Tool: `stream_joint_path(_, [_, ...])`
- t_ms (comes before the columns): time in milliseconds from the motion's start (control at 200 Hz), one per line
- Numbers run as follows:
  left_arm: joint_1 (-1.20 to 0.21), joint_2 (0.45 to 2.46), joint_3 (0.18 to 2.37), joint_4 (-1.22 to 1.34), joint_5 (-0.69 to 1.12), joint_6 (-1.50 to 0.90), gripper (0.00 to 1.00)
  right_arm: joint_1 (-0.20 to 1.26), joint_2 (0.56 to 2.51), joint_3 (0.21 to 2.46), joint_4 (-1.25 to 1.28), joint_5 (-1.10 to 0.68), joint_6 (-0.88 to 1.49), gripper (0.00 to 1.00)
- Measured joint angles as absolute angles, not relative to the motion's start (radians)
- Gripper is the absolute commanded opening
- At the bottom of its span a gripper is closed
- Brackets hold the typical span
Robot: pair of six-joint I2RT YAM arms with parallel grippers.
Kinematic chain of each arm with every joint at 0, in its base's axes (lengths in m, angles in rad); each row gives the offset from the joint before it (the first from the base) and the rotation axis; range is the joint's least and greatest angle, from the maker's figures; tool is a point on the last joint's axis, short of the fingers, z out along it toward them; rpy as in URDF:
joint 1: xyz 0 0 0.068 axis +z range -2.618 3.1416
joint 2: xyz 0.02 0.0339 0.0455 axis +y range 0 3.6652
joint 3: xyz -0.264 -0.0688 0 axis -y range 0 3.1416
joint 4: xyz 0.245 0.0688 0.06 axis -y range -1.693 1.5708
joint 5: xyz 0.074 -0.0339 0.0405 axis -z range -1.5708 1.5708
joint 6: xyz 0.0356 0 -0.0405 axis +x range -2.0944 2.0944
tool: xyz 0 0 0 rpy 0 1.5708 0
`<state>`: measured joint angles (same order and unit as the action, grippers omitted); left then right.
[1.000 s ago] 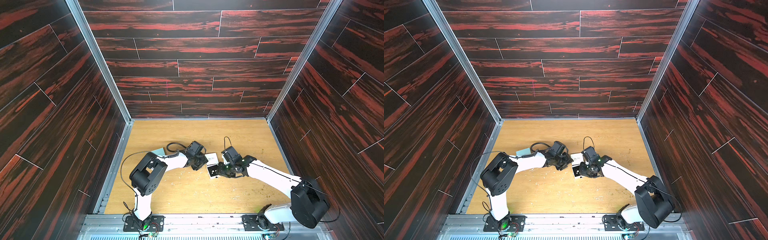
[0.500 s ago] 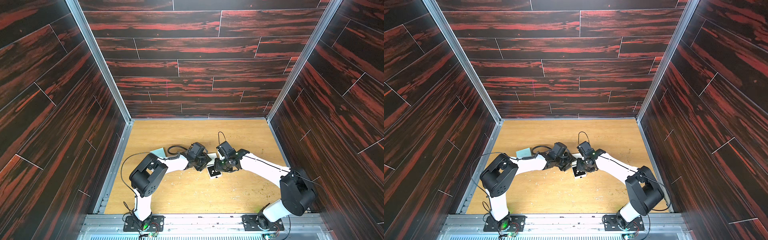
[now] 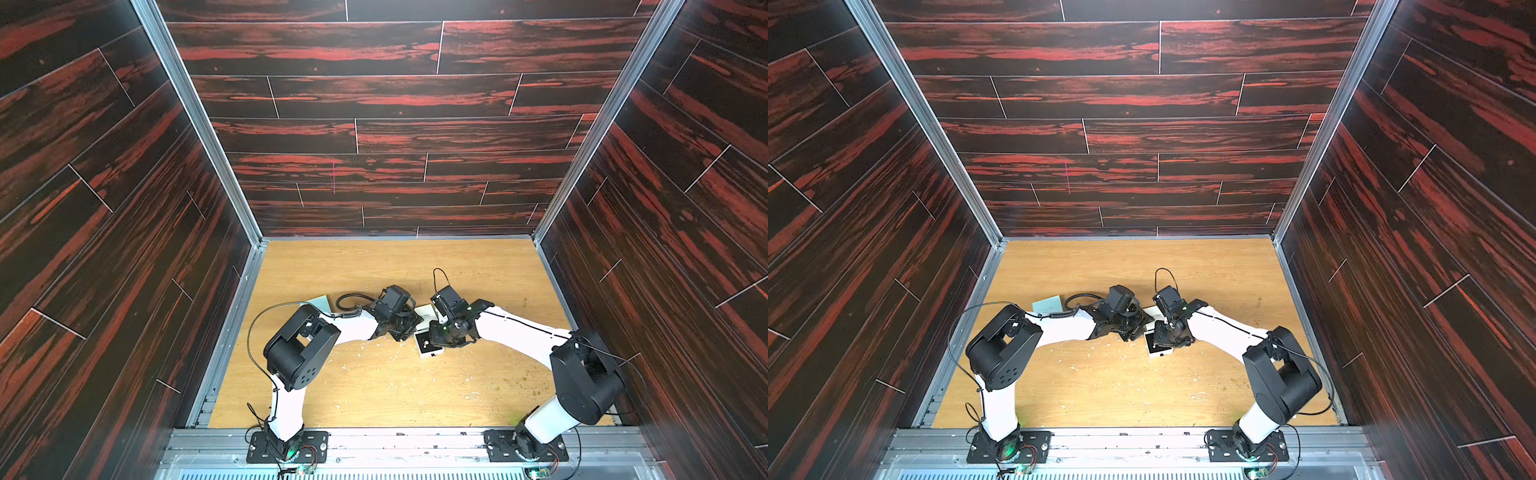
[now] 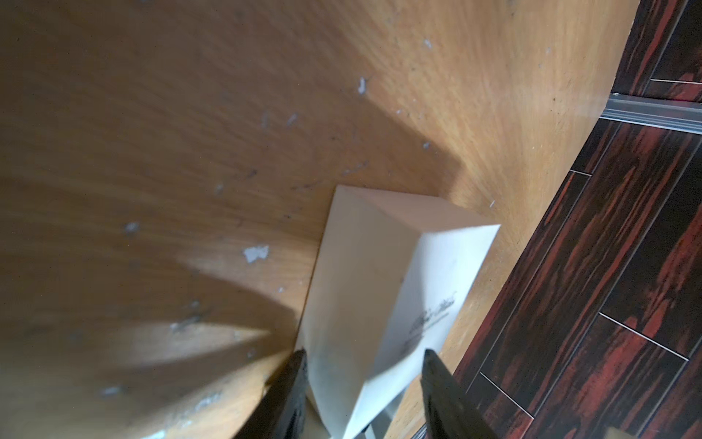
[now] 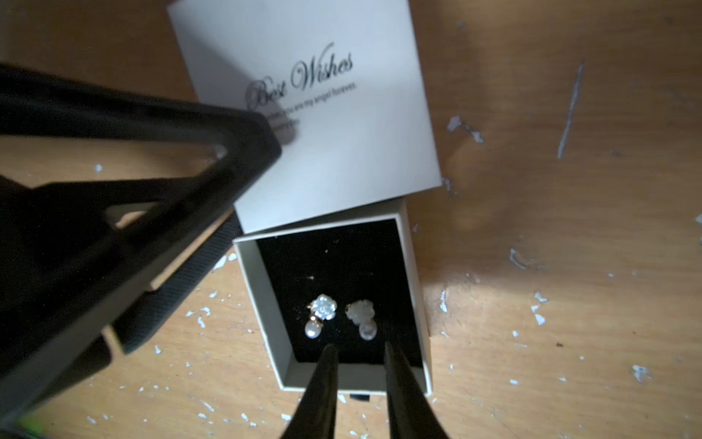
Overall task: Take out the earrings from the drawer-style jewelry box
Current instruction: Pick up the earring from the drawer.
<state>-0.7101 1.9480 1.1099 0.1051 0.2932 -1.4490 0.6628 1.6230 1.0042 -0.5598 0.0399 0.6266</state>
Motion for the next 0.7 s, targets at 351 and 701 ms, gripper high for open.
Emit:
stream_joint_path(351, [-0.712, 1.948, 1.121, 0.038, 0.28, -1.405, 0.61, 0.663, 1.667, 1.017, -0.559, 0.047, 0.61, 0.2])
stream_joint_path(701, [-0.718, 1.941, 1.11, 0.07, 0.288, -1.446, 0.61, 0.663, 1.68, 1.018, -0.559, 0.047, 0.605, 0.11])
